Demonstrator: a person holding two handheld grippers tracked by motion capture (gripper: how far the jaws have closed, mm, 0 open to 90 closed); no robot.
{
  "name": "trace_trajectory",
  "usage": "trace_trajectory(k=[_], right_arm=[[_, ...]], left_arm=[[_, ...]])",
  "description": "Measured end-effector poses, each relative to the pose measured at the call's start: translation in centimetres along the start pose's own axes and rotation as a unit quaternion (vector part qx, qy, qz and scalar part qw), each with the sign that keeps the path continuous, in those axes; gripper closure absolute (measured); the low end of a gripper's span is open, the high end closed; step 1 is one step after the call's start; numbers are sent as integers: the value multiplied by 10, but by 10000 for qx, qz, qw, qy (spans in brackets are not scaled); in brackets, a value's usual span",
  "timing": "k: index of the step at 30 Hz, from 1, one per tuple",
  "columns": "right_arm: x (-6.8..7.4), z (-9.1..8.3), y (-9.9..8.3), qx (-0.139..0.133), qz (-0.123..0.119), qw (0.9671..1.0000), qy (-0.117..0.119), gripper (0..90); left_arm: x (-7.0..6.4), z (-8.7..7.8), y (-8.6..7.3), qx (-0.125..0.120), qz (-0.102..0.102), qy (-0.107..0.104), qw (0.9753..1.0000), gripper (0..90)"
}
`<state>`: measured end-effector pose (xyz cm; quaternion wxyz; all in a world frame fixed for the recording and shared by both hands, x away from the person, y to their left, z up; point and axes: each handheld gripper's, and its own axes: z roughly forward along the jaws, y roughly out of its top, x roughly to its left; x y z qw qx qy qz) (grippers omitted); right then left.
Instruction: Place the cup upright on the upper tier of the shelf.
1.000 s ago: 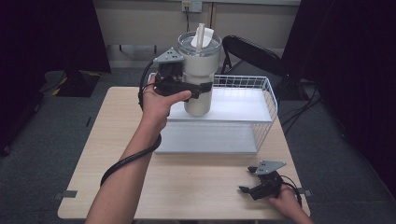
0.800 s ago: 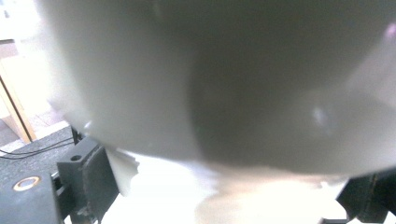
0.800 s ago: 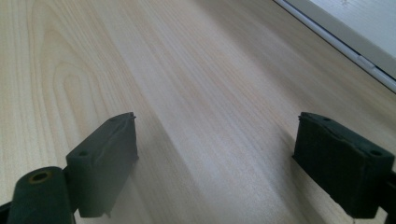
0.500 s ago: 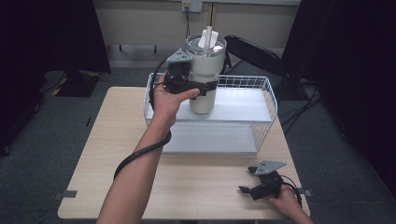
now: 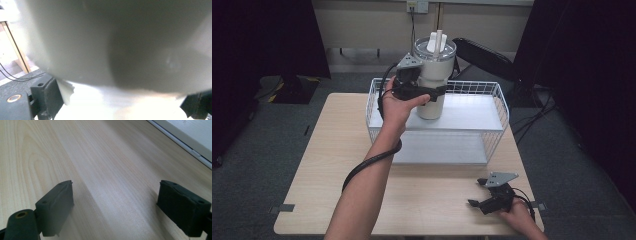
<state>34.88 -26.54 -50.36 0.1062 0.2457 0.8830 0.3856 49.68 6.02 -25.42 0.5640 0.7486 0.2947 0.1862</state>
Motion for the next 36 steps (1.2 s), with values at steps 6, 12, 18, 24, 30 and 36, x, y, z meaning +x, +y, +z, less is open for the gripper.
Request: trace_trajectory(k=[6,12,18,24,30,36], right_arm=[[0,0,0,0,-1,10000,0,129],[0,0,0,1,-2,10000,0,129],[0,0,0,-9,2,10000,1,128],[0,0,0,-10,2,10000,2,128],[0,0,0,-9,3,10000,1,129],[0,0,0,-10,3,10000,2,129]], left_arm=[[3,3,-4,-39,-25,40,10000,95],[1,0,-5,27,121,-1,9999,93],[1,-4,-10,-32,180,-14,9998,93],[-2,-5,-12,-86,205,6,9998,92],[-3,-5,-13,-101,231,39,9997,90],[-2,-6,-19,-183,301,40,9994,89]])
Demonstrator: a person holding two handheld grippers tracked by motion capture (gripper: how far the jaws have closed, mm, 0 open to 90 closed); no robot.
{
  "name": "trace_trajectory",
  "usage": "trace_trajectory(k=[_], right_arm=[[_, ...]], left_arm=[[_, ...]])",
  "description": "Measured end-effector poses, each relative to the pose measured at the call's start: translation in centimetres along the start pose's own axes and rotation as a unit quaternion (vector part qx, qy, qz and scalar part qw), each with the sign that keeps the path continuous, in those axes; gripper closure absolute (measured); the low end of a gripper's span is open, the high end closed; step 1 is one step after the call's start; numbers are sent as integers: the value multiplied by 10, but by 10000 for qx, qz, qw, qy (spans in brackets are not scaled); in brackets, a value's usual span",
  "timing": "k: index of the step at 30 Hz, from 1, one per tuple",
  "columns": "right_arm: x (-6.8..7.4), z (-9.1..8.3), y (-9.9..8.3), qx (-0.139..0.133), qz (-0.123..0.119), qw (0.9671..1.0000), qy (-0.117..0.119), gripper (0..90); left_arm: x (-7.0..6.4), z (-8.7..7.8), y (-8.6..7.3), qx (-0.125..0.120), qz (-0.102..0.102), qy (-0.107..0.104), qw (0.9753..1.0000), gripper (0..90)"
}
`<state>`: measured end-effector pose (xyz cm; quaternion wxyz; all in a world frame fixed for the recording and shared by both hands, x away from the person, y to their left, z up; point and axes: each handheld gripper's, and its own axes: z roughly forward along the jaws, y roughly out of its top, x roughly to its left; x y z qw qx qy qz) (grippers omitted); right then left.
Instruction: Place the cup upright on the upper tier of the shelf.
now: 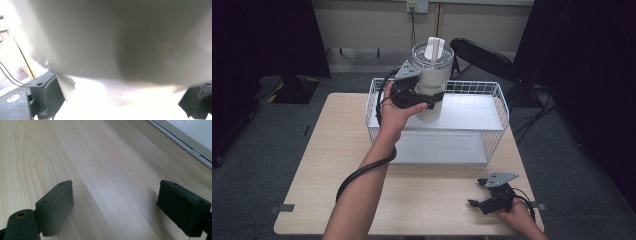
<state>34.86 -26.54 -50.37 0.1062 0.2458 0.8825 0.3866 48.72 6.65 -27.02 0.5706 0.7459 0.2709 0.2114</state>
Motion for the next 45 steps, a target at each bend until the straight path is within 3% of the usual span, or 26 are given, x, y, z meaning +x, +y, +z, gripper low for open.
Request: trace_trajectory(k=[1,3,6,10,11,24,35,45], right_arm=[[0,0,0,1,0,10000,0,129],[0,0,0,1,1,10000,-1,128],[0,0,0,-2,-1,10000,0,129],[0,0,0,6,-1,10000,-1,128],[0,0,0,-1,1,10000,0,128],[0,0,0,-1,1,10000,-1,129],[0,0,0,0,2,10000,0,129],[0,0,0,-2,1,10000,2,129]], left_arm=[[1,0,-2,260,-81,9,9996,84],[2,-1,-4,271,-174,-58,9995,83],[2,-4,-7,226,-154,-95,9996,86],[3,-6,-9,375,-187,-130,9990,88],[2,-7,-9,535,-131,-100,9984,93],[3,-20,-20,665,-122,-138,9976,151],[8,-40,-24,728,-181,-30,9972,157],[7,-63,-33,854,-134,-202,9961,156]])
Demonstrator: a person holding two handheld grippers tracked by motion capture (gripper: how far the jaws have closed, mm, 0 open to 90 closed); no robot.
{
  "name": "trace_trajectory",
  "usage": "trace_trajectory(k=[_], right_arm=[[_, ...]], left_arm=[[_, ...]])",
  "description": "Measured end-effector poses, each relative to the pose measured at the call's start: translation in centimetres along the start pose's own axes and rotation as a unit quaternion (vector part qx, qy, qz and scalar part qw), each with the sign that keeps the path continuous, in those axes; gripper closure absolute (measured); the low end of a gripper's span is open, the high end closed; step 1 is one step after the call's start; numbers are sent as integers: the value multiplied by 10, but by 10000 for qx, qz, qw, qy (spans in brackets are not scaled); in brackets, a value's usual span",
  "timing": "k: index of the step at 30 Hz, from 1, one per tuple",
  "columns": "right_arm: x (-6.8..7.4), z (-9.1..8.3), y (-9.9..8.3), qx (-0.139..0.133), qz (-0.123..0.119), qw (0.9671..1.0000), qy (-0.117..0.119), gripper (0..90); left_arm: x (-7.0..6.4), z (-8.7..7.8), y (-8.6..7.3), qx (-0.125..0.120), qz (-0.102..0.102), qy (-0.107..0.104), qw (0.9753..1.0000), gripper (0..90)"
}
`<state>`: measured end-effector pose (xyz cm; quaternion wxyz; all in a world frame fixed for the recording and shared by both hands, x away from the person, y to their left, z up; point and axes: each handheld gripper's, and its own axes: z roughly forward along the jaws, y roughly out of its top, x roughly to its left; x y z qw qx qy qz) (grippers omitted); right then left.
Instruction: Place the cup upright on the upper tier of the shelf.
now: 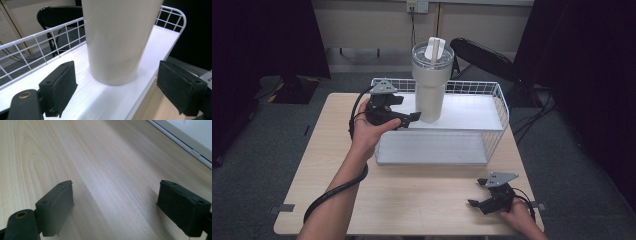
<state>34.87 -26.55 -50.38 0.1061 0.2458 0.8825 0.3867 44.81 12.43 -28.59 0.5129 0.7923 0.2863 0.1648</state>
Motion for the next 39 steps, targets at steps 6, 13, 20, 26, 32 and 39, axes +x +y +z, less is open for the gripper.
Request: trace_trajectory(k=[6,13,20,26,32,39], right_arm=[[0,0,0,1,3,10000,1,129],[0,0,0,0,-1,10000,-1,129],[0,0,0,-1,-1,10000,-1,128],[0,0,0,4,7,10000,3,128],[0,0,0,7,1,10000,3,128],[0,0,0,6,0,10000,2,128]], left_arm=[[-3,-11,-8,56,8,-19,10000,157],[-7,-21,-19,108,18,-61,9999,157],[-9,-29,-29,143,-12,-87,9999,157],[-12,-34,-40,241,-51,-143,9996,158],[-13,-40,-49,234,-62,-184,9995,158],[-14,-45,-64,247,-99,-222,9994,158]])
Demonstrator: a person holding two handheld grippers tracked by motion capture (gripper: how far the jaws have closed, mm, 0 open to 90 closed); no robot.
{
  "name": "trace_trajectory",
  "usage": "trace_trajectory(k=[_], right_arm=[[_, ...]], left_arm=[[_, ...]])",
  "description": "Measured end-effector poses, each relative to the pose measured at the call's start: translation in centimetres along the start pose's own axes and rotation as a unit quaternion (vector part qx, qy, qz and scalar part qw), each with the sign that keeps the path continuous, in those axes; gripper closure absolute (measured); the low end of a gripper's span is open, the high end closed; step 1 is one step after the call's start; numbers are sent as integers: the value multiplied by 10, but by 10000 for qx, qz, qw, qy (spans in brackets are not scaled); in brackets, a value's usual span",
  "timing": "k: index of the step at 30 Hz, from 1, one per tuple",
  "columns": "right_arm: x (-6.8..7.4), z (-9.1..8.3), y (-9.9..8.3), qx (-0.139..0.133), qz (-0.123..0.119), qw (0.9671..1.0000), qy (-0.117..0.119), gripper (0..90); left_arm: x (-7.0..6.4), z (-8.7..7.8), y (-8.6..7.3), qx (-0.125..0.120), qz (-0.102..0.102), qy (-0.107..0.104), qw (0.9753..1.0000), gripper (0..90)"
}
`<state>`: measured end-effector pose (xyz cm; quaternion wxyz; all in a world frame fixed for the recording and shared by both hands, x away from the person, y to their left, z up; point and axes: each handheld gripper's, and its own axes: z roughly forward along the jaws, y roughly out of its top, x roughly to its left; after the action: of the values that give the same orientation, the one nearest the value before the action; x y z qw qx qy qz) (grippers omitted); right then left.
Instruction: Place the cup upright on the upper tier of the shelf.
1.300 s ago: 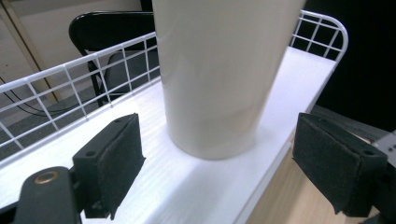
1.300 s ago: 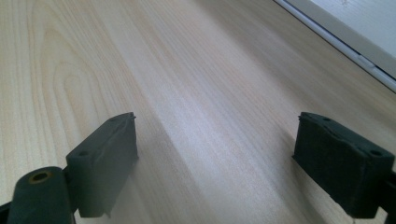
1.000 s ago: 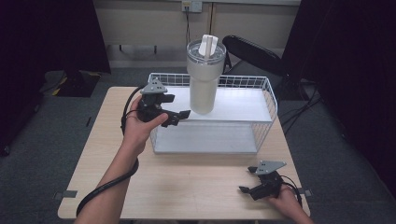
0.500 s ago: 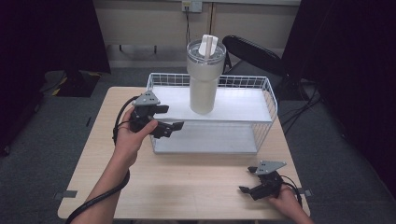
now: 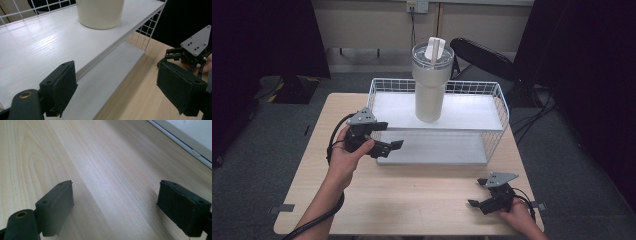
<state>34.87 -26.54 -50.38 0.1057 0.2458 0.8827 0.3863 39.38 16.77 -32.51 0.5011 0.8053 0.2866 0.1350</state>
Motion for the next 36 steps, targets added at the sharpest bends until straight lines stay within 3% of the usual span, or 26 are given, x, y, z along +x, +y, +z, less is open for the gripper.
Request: trace_trajectory(k=[36], right_arm=[[0,0,0,-1,0,10000,0,128]], left_arm=[[14,-24,-58,133,-240,130,9995,157]])
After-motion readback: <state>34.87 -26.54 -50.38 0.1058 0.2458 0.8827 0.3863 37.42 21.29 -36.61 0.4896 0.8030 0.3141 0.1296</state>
